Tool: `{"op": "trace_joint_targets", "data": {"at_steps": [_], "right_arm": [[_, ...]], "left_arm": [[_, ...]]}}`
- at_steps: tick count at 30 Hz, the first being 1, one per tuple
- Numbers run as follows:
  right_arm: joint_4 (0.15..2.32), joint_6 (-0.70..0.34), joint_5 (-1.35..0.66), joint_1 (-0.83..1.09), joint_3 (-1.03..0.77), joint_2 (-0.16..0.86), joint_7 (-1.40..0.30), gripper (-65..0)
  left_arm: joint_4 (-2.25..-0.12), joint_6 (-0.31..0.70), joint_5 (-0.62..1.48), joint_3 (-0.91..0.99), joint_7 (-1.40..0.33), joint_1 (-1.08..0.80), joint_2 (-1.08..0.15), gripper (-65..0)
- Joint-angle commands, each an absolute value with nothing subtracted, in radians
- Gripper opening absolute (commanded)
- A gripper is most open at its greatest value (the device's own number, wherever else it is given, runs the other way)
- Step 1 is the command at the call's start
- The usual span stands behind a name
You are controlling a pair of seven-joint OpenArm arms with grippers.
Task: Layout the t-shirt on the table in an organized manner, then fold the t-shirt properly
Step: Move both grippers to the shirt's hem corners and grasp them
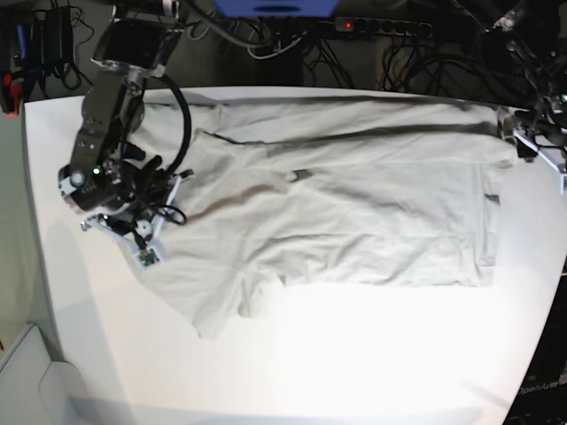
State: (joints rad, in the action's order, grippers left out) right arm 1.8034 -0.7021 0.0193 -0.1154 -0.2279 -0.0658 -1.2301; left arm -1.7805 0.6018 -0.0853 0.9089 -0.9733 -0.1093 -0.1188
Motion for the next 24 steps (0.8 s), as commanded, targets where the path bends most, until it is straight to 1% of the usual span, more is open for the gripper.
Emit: {"op": "trace_joint_targets", "data": {"at_steps": [1, 3, 5, 8, 11, 16, 17, 19, 23, 24], "right_arm": [[1.83, -0.698, 0.008, -0.139, -0.226, -0.064, -1.214, -41.0], [1.836, -0.698, 0.012, -0.147, -0.226, -0.061, -1.214, -40.9], [1.833, -0.698, 0.013, -0.159, -0.228, -0.036, -1.213, -40.8], [1.778, -0.698, 0.013, -0.203, -0.223, -0.024, -1.213, -40.8], [1.679, -0.698, 0.015, -0.277, -0.226, 0.007, -1.213, -40.3], [1.437, -0.698, 0.015, -0.458, -0.228, 0.056, -1.188, -36.0], [1.385, -0.698, 0.013, -0.492, -0.228, 0.067, -1.158, -35.9], [1.287, -0.698, 0.015, -0.555, -0.228, 0.073, -1.09, -35.5], [1.116, -0.698, 0.013, -0.631, -0.228, 0.094, -0.944, -33.4], [1.076, -0.698, 0.013, -0.644, -0.228, 0.105, -0.898, -33.0]], "left_arm": [[-1.807, 0.598, -0.079, 0.908, -0.958, -0.088, -0.133, -22.4], [-1.817, 0.598, -0.088, 0.908, -0.96, -0.076, -0.137, -22.4], [-1.814, 0.596, -0.088, 0.908, -0.972, -0.068, -0.142, -22.4], [-1.801, 0.596, -0.088, 0.908, -0.98, -0.012, -0.154, -22.4], [-1.744, 0.593, -0.088, 0.877, -0.978, 0.065, -0.162, -22.4], [-1.544, 0.582, -0.12, 0.766, -0.966, 0.216, -0.196, -22.2], [-1.495, 0.582, -0.137, 0.757, -0.964, 0.257, -0.197, -20.7], [-1.4, 0.582, -0.173, 0.757, -0.941, 0.337, -0.196, -14.6], [-1.213, 0.582, -0.217, 0.756, -0.825, 0.437, -0.196, -0.1], [-1.171, 0.582, -0.219, 0.754, -0.794, 0.458, -0.196, 0.0]]}}
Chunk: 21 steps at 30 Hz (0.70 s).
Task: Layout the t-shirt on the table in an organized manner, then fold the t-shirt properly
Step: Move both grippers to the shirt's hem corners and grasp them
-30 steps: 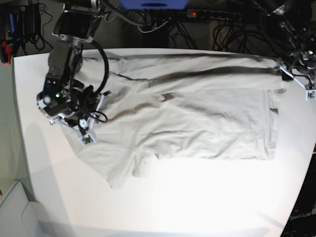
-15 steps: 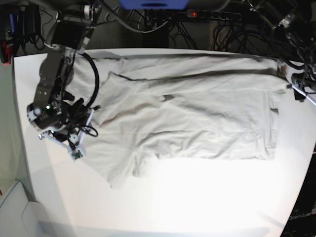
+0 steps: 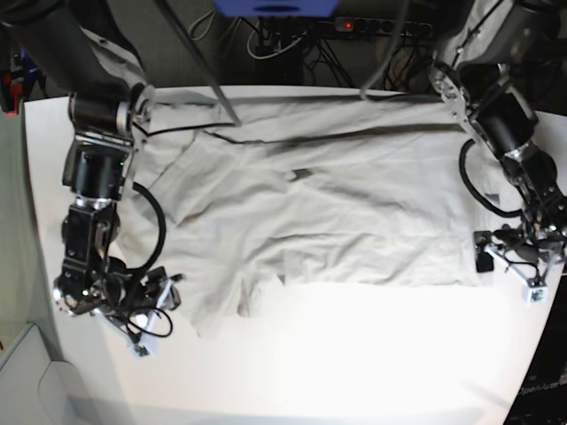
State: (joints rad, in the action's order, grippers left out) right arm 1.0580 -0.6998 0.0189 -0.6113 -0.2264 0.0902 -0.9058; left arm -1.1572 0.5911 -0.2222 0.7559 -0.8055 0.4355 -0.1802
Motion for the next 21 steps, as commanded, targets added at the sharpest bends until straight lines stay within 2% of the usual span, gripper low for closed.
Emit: {"op": "trace_joint_targets", "data": {"at_steps": [1, 5, 10, 15, 21], "right_arm": [[1.04, -0.698, 0.013, -0.653, -0.229, 0.11, -0.849, -32.8], [0.928, -0.698, 0.012, -0.682, -0.228, 0.131, -0.694, -32.8], [0.889, -0.698, 0.01, -0.677, -0.229, 0.163, -0.587, -32.8], [0.889, -0.698, 0.013, -0.661, -0.229, 0.191, -0.527, -32.8], [0.888, -0.698, 0.013, -0.628, -0.228, 0.199, -0.509, -32.8]], "left_arm": [[-1.127, 0.582, -0.219, 0.754, -0.765, 0.478, -0.196, 0.0], [-0.954, 0.582, -0.216, 0.754, -0.657, 0.542, -0.2, 0.0], [-0.858, 0.582, -0.214, 0.757, -0.567, 0.564, -0.199, 0.0], [-0.803, 0.582, -0.214, 0.759, -0.549, 0.565, -0.203, 0.0], [-0.74, 0.582, -0.214, 0.76, -0.45, 0.564, -0.203, 0.0]]}}
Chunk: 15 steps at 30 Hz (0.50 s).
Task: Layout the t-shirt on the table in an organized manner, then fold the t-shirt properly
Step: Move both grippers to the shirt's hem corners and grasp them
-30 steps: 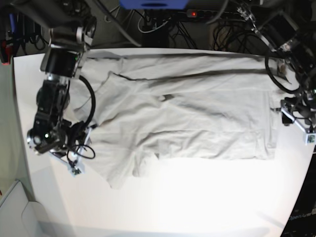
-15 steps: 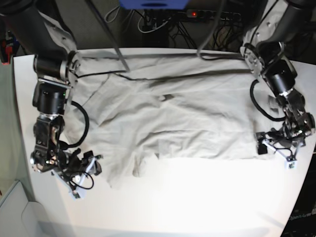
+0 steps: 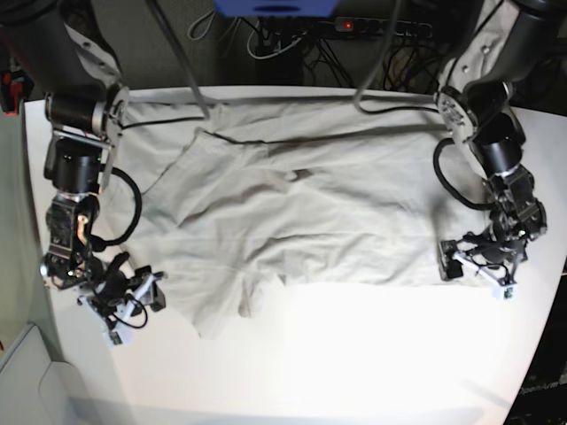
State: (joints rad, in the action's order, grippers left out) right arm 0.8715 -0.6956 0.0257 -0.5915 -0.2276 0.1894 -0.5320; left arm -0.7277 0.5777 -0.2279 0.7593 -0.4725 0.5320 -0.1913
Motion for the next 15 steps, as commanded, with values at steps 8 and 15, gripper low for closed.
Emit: {"op": "trace_joint_targets", "data": {"at_steps": [8, 15], "right_arm": [[0.888, -0.698, 0.013, -0.593, -0.223, 0.217, -0.492, -32.8], [0.886, -0.698, 0.013, -0.549, -0.228, 0.22, -0.429, -32.8]], "left_arm": [[-0.713, 0.581, -0.217, 0.76, -0.444, 0.578, -0.245, 0.0], [-0.625, 0.45, -0.214, 0.757, -0.367, 0.581, -0.275, 0.0]]}}
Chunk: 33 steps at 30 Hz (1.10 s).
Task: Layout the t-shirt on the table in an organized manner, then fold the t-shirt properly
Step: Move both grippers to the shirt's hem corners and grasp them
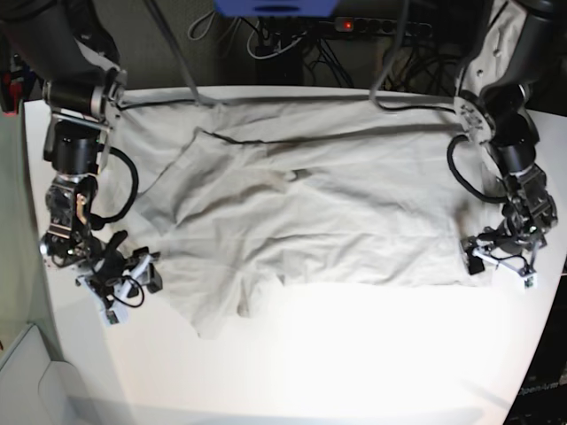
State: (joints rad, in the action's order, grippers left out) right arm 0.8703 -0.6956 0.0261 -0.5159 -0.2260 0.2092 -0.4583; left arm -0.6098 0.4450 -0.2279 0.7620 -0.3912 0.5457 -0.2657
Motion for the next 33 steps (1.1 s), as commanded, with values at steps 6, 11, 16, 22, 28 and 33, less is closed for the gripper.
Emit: {"op": "trace_joint_targets", "data": {"at_steps": [6, 11, 16, 22, 28, 33], "right_arm": [[0.886, -0.698, 0.013, -0.532, -0.228, 0.223, -0.426, -32.8], [0.886, -0.698, 0.015, -0.53, -0.229, 0.234, -0.426, -32.8], [0.857, -0.698, 0.015, -0.53, -0.229, 0.254, -0.414, -32.8], [0.731, -0.698, 0.01, -0.538, -0.229, 0.275, -0.292, -32.7], [0.728, -0.698, 0.01, -0.535, -0.225, 0.274, -0.286, -32.7], [0.727, -0.698, 0.013, -0.536, -0.222, 0.259, -0.283, -32.7]], "left_arm": [[-0.578, 0.453, -0.214, 0.757, -0.343, 0.584, -0.272, 0.0], [-0.573, 0.453, -0.213, 0.757, -0.341, 0.584, -0.271, 0.0], [-0.573, 0.453, -0.213, 0.756, -0.341, 0.581, -0.271, 0.0], [-0.573, 0.453, -0.213, 0.756, -0.341, 0.579, -0.259, 0.0], [-0.572, 0.453, -0.213, 0.756, -0.341, 0.579, -0.255, 0.0], [-0.522, 0.453, -0.213, 0.756, -0.34, 0.582, -0.243, 0.0]]}}
